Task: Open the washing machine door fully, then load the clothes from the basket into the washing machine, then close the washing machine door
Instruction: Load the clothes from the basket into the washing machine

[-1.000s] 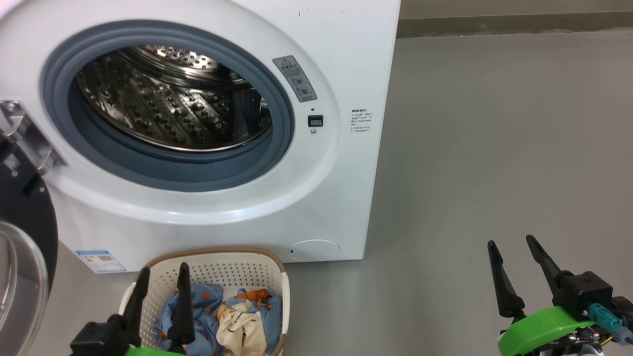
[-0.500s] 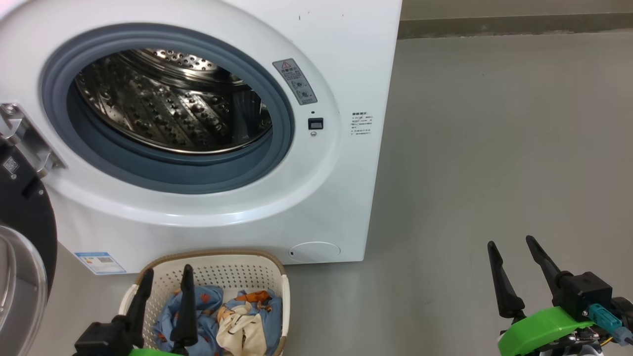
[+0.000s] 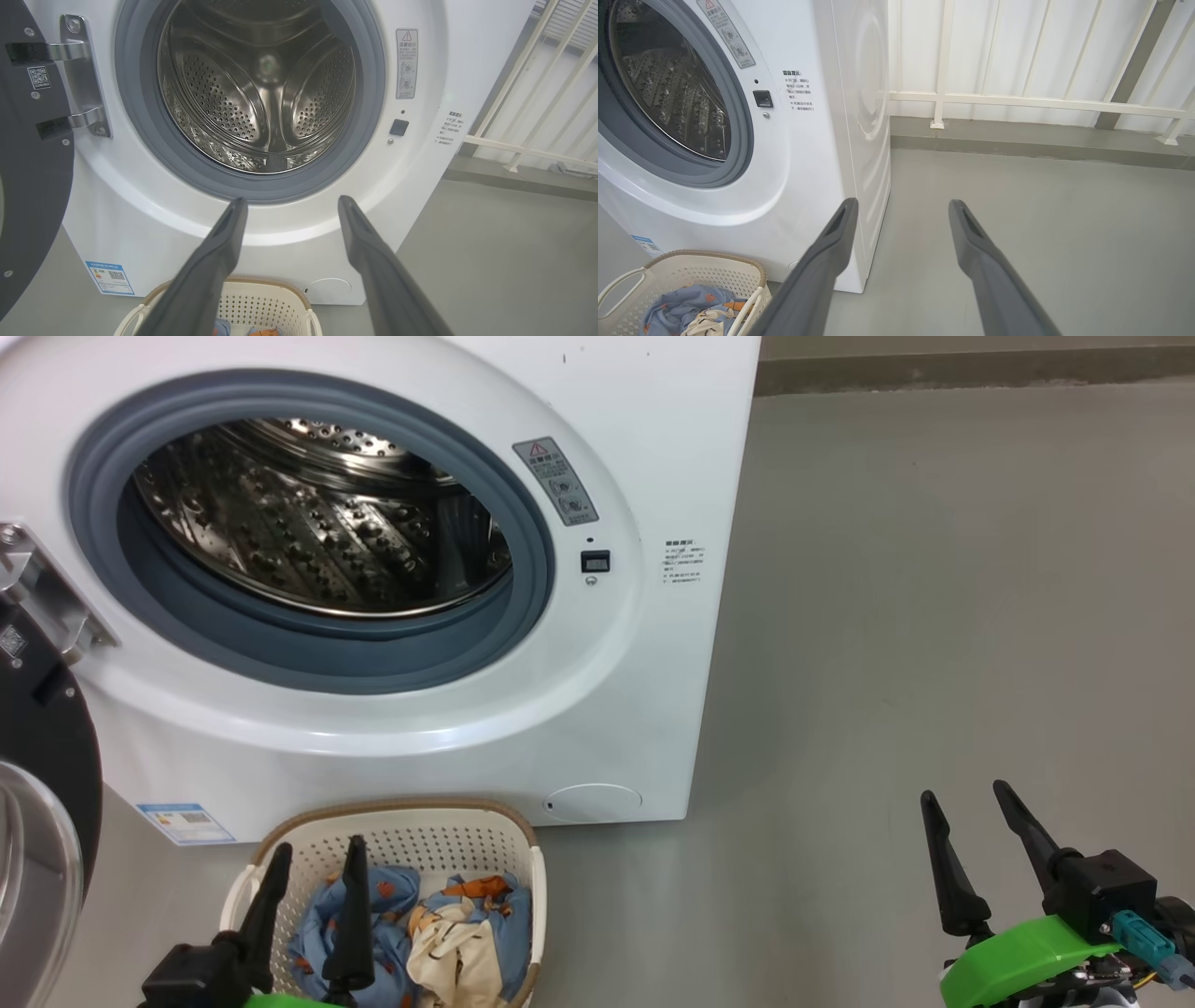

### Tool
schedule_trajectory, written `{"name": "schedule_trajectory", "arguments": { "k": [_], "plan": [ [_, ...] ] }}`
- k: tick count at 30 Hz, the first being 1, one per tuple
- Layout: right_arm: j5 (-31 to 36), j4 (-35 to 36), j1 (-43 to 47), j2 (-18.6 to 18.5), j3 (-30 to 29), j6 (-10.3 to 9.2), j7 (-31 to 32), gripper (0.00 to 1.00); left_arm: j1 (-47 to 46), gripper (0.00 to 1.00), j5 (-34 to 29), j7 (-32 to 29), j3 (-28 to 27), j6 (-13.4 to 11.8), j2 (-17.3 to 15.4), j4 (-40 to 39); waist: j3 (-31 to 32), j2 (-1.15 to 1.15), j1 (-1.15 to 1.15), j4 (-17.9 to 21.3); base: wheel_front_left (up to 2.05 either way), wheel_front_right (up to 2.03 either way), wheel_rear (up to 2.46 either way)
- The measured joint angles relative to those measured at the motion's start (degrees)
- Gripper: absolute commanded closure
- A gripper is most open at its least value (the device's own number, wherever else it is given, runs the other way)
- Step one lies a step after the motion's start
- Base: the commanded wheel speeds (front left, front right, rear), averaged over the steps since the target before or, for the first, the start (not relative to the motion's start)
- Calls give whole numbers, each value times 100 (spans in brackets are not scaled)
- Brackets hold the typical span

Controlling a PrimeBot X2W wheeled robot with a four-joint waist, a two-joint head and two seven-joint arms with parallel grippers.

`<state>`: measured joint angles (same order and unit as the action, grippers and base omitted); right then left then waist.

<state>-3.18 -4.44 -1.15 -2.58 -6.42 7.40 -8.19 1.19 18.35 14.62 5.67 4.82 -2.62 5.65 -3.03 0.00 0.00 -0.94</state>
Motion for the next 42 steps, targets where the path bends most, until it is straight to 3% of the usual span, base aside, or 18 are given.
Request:
{"name": "schedule_trajectory", "arguments": {
  "k": [19,34,42],
  "plan": [
    [7,11,-73,0,7,0,0,0,-263,0,-142,0,188,32,-9,512,-526,0,0,74,0,0,0],
    [176,259,-464,-1,-59,0,0,0,-1343,0,-493,-470,619,83,-212,2668,-1522,0,0,309,0,0,0],
    [202,415,-773,-2,-80,0,-58,0,-2503,0,-682,-497,697,99,-382,3908,-2296,0,0,523,0,0,0]
  ]
}}
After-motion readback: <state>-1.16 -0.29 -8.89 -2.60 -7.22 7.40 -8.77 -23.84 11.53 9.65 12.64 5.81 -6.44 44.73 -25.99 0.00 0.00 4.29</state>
